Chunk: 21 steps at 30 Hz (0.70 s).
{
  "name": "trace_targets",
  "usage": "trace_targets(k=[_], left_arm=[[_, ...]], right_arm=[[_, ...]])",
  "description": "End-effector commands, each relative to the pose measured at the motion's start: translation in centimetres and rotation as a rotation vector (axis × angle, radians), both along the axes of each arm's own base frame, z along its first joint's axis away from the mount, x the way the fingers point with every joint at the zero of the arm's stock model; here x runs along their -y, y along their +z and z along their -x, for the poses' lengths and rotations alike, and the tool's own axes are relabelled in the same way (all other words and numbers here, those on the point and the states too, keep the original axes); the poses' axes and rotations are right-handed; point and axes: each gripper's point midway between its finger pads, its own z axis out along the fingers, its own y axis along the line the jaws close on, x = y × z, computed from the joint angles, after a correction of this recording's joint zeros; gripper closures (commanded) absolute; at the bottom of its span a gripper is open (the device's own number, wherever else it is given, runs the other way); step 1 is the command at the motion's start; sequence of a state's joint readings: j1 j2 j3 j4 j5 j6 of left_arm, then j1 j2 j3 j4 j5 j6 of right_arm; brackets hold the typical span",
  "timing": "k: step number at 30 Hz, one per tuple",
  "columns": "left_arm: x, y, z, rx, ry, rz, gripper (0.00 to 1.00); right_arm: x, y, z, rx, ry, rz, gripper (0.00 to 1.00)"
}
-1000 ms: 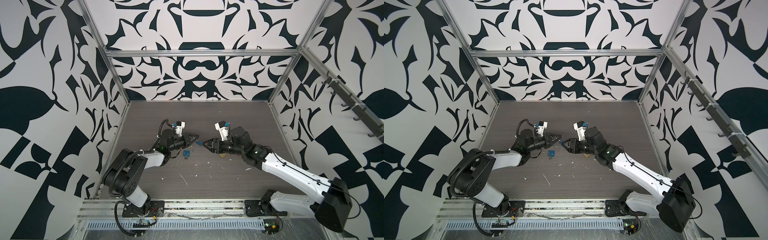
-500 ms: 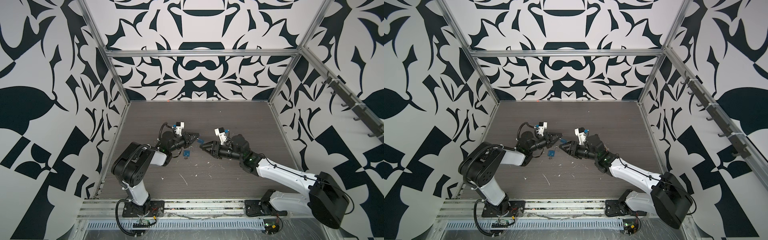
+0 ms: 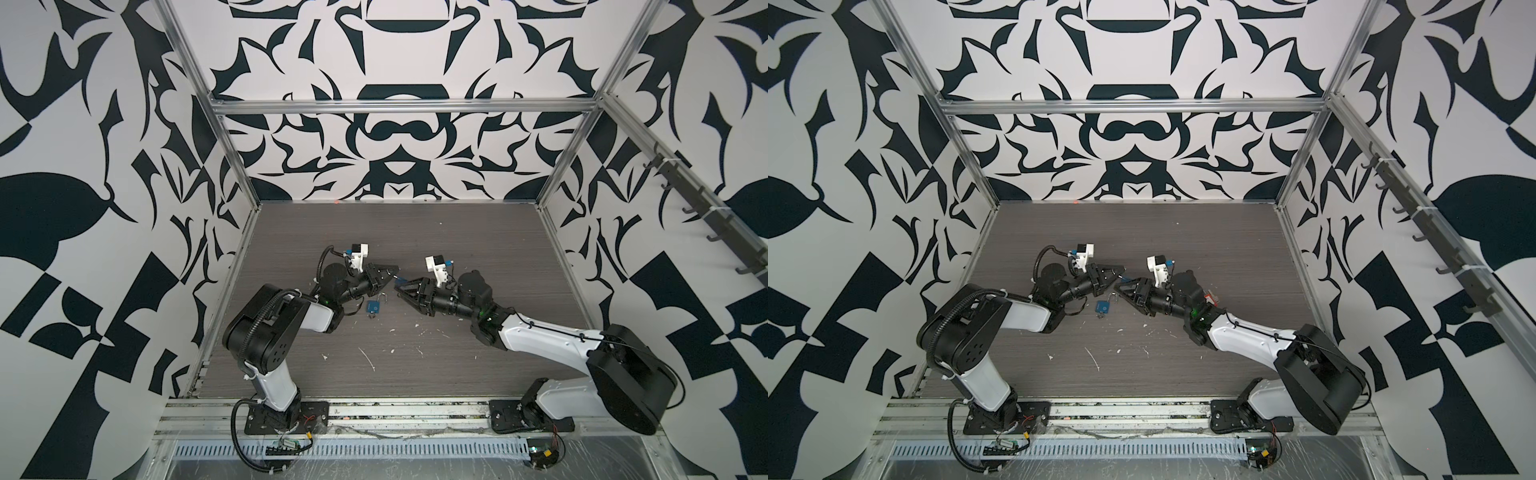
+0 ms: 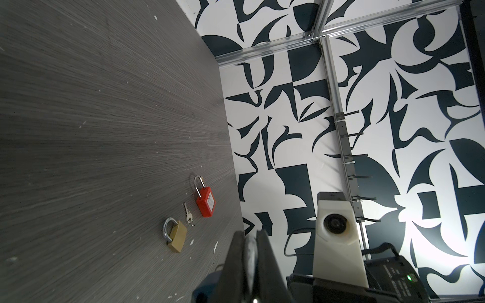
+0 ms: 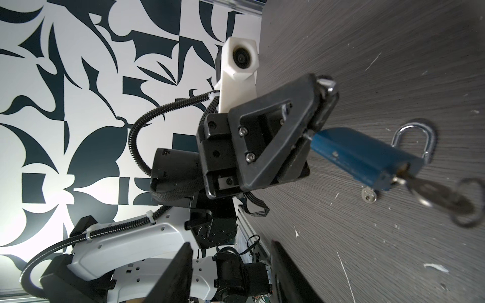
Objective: Lock with the key
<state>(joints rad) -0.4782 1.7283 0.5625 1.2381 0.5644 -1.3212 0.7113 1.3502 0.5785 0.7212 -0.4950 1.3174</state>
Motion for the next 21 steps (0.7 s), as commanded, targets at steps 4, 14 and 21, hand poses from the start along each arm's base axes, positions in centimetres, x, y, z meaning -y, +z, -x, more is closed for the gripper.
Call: trace_targets(k=[4, 14, 21], left_arm=[[-0.4, 2.6, 0.8, 0.07, 0.002, 0.059, 1.0], [-0.5, 3.4, 1.1, 0.076, -0.005, 0.082, 1.0], [-0.1, 2.9, 1.1, -0.045, -0.031, 0.11, 1.0]], right_arm=[[-0.1, 1.8, -1.1, 0.027, -0.003, -0.06, 0.51], [-0.7, 1.8, -1.2, 0.05, 0.036, -0.059, 0.54], [3.5, 2.6, 0.1, 0.492, 0.019, 0.387, 0.51]])
